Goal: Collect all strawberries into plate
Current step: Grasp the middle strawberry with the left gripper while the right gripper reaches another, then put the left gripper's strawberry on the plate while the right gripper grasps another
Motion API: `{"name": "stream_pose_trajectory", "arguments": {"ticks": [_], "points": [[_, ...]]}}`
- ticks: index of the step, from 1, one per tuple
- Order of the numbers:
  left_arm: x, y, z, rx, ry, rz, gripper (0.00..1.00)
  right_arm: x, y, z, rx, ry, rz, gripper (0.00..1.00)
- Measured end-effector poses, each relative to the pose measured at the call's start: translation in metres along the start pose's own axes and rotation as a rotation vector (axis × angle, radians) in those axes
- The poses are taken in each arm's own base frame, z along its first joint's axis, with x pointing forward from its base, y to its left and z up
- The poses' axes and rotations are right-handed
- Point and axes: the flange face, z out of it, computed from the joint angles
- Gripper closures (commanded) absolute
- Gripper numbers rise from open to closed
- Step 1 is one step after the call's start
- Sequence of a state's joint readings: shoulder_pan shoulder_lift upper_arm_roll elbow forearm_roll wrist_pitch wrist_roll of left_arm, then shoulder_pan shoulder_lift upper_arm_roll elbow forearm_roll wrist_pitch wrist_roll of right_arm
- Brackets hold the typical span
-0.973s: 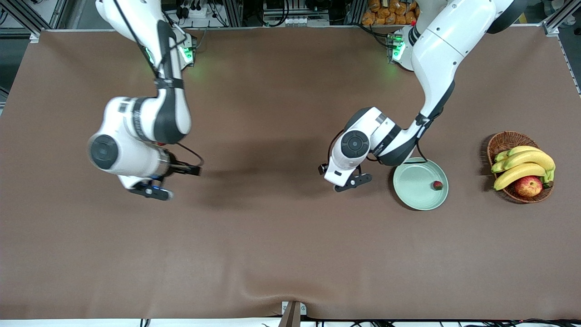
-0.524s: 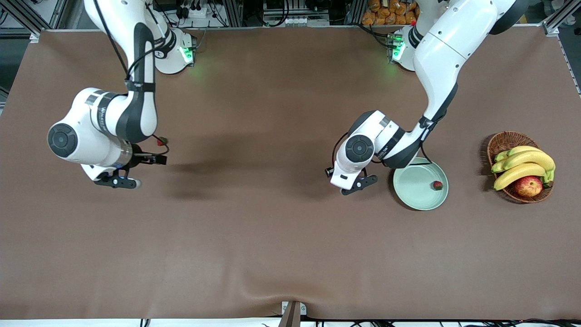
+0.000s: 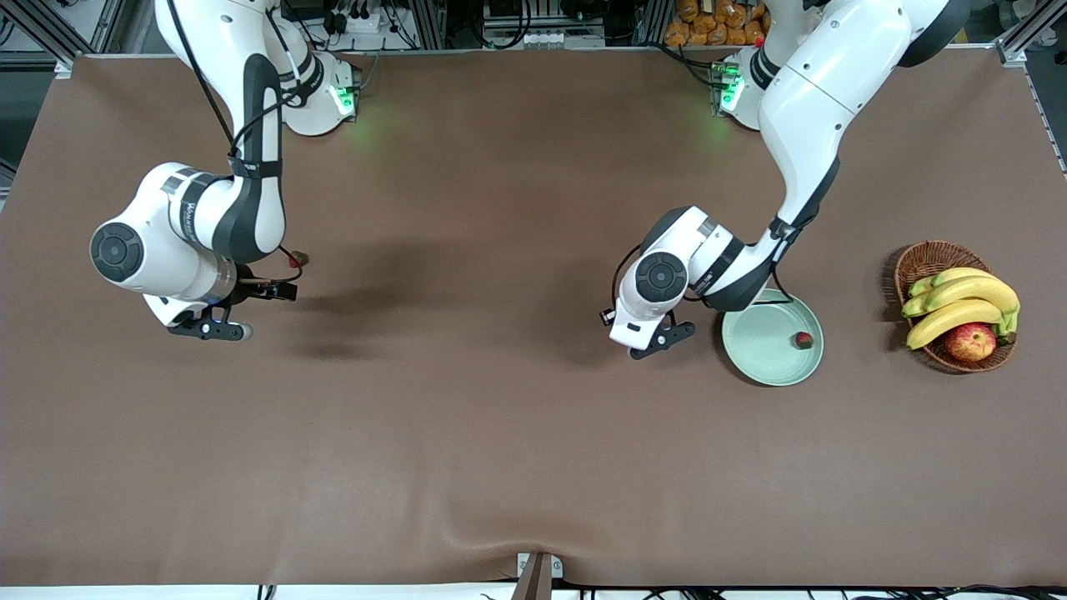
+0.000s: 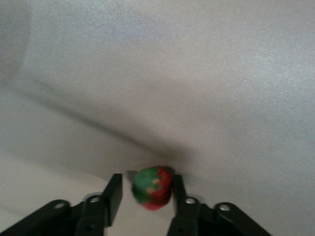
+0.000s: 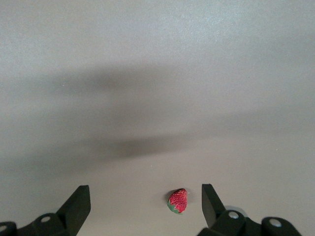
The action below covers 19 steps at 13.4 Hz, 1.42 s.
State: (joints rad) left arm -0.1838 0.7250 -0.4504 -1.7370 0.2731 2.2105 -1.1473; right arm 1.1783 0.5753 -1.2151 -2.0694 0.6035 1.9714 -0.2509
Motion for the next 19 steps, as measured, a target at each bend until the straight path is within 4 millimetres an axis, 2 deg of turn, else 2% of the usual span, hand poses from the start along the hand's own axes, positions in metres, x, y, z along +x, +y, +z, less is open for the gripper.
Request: {"name": "stream_pose_trajectory", "arguments": {"ticks": [1,5,7,9,12,14,15,17,19], "points": [[0.000,0.000,0.001,0.001,-0.001,-0.001,1.00,0.000,0.000,0.000,-0.001,0.003,0.000,0.00],[0.007,0.002,-0.010,-0.018,0.012,-0.009,1.00,0.001,-0.001,0.000,-0.001,0.006,-0.002,0.00],[0.014,0.000,-0.031,-0.028,0.033,-0.021,1.00,0.000,-0.004,0.009,-0.001,-0.012,-0.014,0.00],[0.021,-0.013,-0.065,0.003,0.054,-0.034,1.00,-0.003,0.008,0.028,0.005,-0.051,-0.051,0.00],[0.049,-0.058,-0.116,0.056,0.071,0.000,1.00,0.003,0.033,0.070,0.061,-0.123,-0.071,0.00],[0.084,-0.102,-0.128,0.078,0.054,0.048,1.00,0.014,0.043,0.091,0.128,-0.158,-0.075,0.00],[0.101,-0.123,-0.128,0.082,0.040,0.073,1.00,0.018,0.043,0.096,0.156,-0.169,-0.089,0.00],[0.126,-0.161,-0.117,0.092,0.009,0.126,1.00,0.022,0.032,0.094,0.175,-0.177,-0.090,0.00],[0.142,-0.189,-0.102,0.114,-0.009,0.160,1.00,0.018,0.004,0.079,0.121,-0.184,-0.069,0.00]]}}
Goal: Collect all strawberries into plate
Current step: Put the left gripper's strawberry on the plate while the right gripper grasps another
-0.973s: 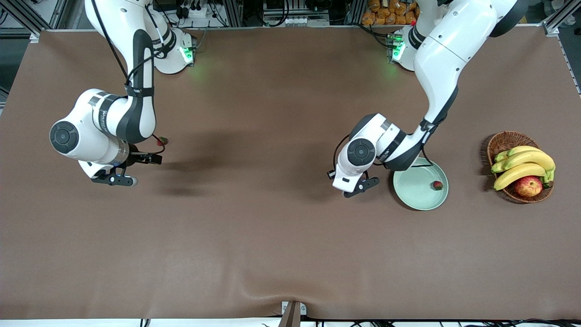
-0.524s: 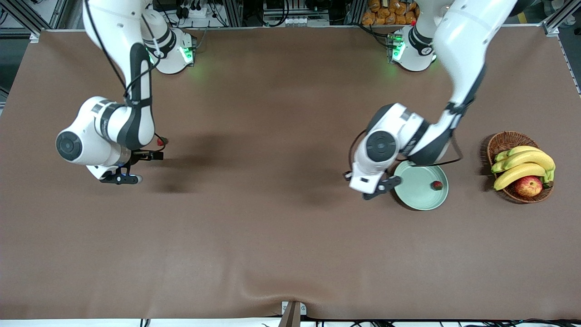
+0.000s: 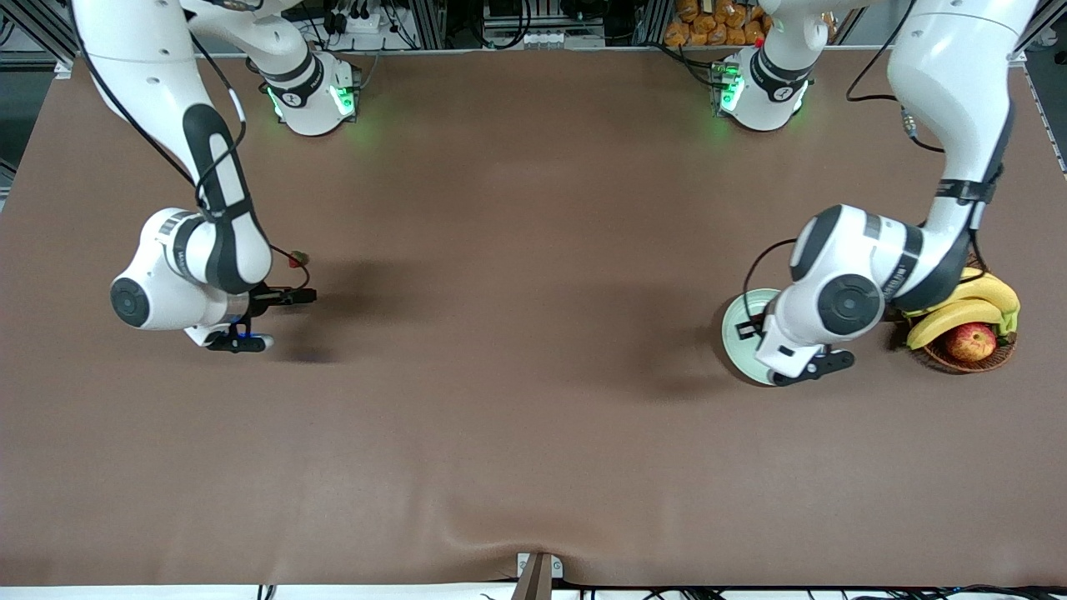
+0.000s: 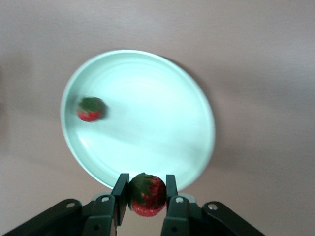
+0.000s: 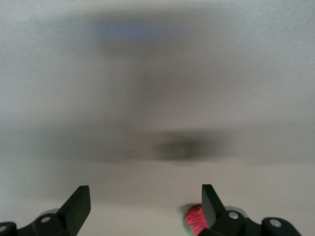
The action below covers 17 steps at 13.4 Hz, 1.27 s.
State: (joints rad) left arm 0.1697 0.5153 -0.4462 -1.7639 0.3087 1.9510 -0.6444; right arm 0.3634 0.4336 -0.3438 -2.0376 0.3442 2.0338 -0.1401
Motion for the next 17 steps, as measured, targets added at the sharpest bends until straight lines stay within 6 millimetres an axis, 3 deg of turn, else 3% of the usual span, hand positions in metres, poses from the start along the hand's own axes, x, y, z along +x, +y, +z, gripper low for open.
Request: {"name": "stream_pose_trajectory", "arguments": {"ticks": [2,5,6,7,8,10,12,14,17], "points": [[0.005,-0.009,0.021,-0.003,-0.001,0.013,1.00,-0.006,-0.017,-0.012,-0.057,0.009,-0.011,0.00],[0.007,-0.005,0.050,-0.039,0.006,0.021,0.96,-0.021,-0.005,-0.016,-0.075,0.030,-0.030,0.00],[0.008,-0.004,0.057,-0.049,0.007,0.022,0.71,-0.028,0.004,-0.013,-0.080,0.040,-0.026,0.00],[0.009,-0.003,0.063,-0.059,0.008,0.022,0.26,-0.035,0.012,-0.007,-0.084,0.048,-0.022,0.00],[0.011,-0.002,0.069,-0.068,0.009,0.022,0.00,-0.043,0.017,0.002,-0.084,0.058,-0.018,0.00],[0.013,-0.002,0.072,-0.078,0.014,0.019,0.00,-0.056,0.022,0.022,-0.088,0.075,-0.015,0.09],[0.020,-0.011,0.062,-0.085,0.033,0.006,0.00,-0.067,0.025,0.042,-0.092,0.066,-0.013,0.14],[0.024,-0.021,0.036,-0.089,0.074,0.007,0.00,-0.074,0.028,0.056,-0.097,0.073,-0.012,0.25],[0.015,-0.027,-0.023,-0.071,0.139,0.009,0.00,-0.081,0.030,0.069,-0.100,0.074,-0.011,0.52]]}}
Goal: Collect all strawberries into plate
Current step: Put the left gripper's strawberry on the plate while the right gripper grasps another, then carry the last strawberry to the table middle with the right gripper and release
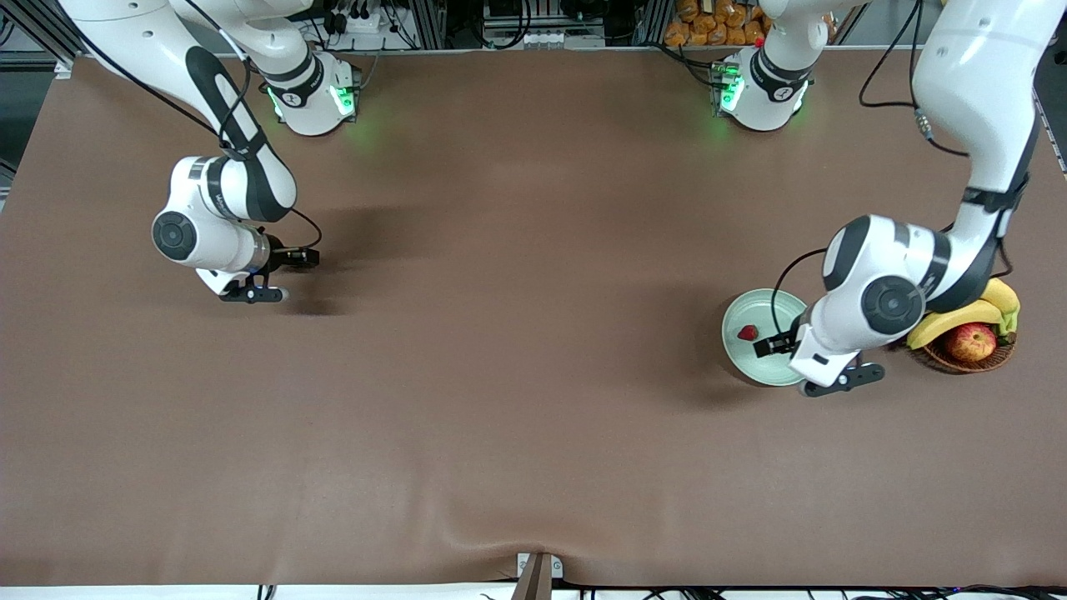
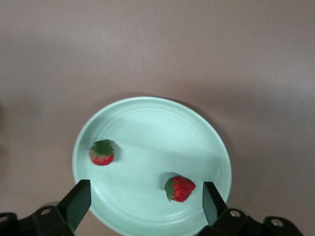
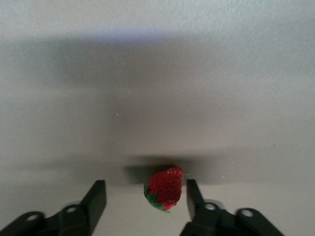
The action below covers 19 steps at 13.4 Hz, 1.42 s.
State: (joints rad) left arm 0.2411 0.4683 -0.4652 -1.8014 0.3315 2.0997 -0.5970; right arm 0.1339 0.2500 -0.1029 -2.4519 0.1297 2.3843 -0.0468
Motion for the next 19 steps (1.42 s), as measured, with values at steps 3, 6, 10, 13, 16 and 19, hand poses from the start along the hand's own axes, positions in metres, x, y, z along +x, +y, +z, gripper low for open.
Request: {"name": "stream_pose_trajectory", "arguments": {"ticks": [3,6,10,13,16,19], "points": [[-0.008,0.000,-0.062,0.010,0.028,-0.015,0.00,-0.001,0.001,0.001,-0.003,-0.001,-0.010,0.57],[-0.012,-0.004,-0.107,-0.024,0.014,-0.027,0.00,-0.001,0.004,0.000,-0.005,0.000,-0.017,0.89],[-0.020,-0.014,-0.150,-0.034,0.005,0.019,0.00,0.000,0.003,-0.003,-0.005,0.013,-0.022,1.00],[-0.032,-0.027,-0.184,-0.030,0.021,0.055,0.00,0.018,-0.009,-0.027,0.000,0.072,-0.020,1.00],[-0.042,-0.051,-0.219,-0.044,0.042,0.090,0.00,0.048,-0.047,-0.082,0.089,0.112,0.065,1.00],[-0.046,-0.074,-0.249,-0.036,0.045,0.121,0.00,0.080,-0.107,-0.141,0.214,0.117,0.161,1.00]]}}
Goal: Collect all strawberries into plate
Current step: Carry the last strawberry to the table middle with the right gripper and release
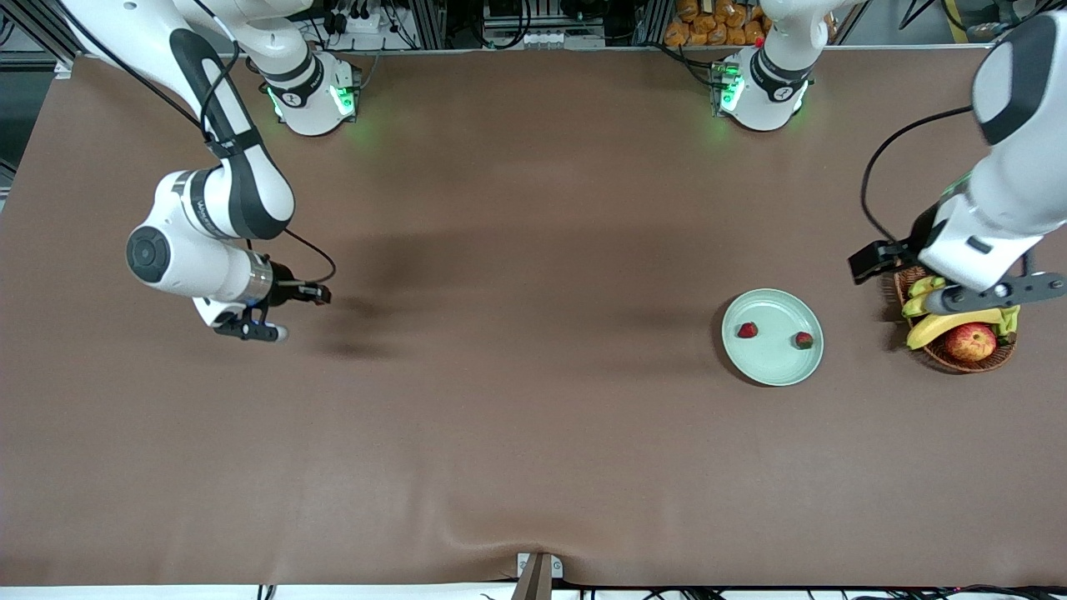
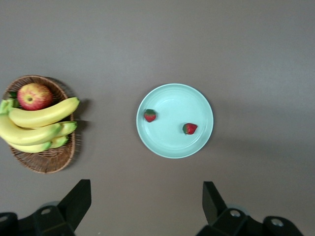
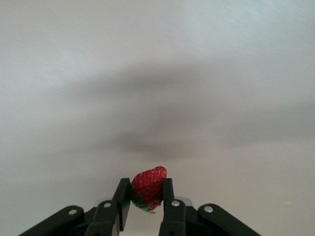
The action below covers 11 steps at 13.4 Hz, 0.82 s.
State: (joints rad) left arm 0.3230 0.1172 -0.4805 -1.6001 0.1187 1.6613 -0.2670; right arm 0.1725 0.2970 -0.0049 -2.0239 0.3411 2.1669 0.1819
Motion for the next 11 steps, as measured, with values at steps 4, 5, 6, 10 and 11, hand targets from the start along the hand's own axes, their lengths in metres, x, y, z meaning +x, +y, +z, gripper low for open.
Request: {"name": "stream_pose_trajectory", "arguments": {"ticks": [4,5,6,10,11], "points": [[-0.009,-0.005,-0.042,-0.028,-0.013,-0.007,0.00,0.021,-0.110,-0.003,0.126,0.020,0.156,1.00],[-0.011,-0.004,-0.049,-0.044,-0.016,-0.008,0.00,0.021,-0.141,0.001,0.159,0.015,0.200,1.00],[-0.012,-0.005,-0.052,-0.048,-0.022,-0.009,0.00,0.017,-0.172,0.007,0.193,0.010,0.241,1.00],[-0.017,-0.014,-0.066,-0.046,-0.001,-0.027,0.00,-0.015,-0.280,0.059,0.308,0.108,0.358,1.00],[-0.021,-0.015,-0.073,-0.043,0.009,-0.029,0.00,-0.027,-0.303,0.077,0.336,0.135,0.380,1.00]]}}
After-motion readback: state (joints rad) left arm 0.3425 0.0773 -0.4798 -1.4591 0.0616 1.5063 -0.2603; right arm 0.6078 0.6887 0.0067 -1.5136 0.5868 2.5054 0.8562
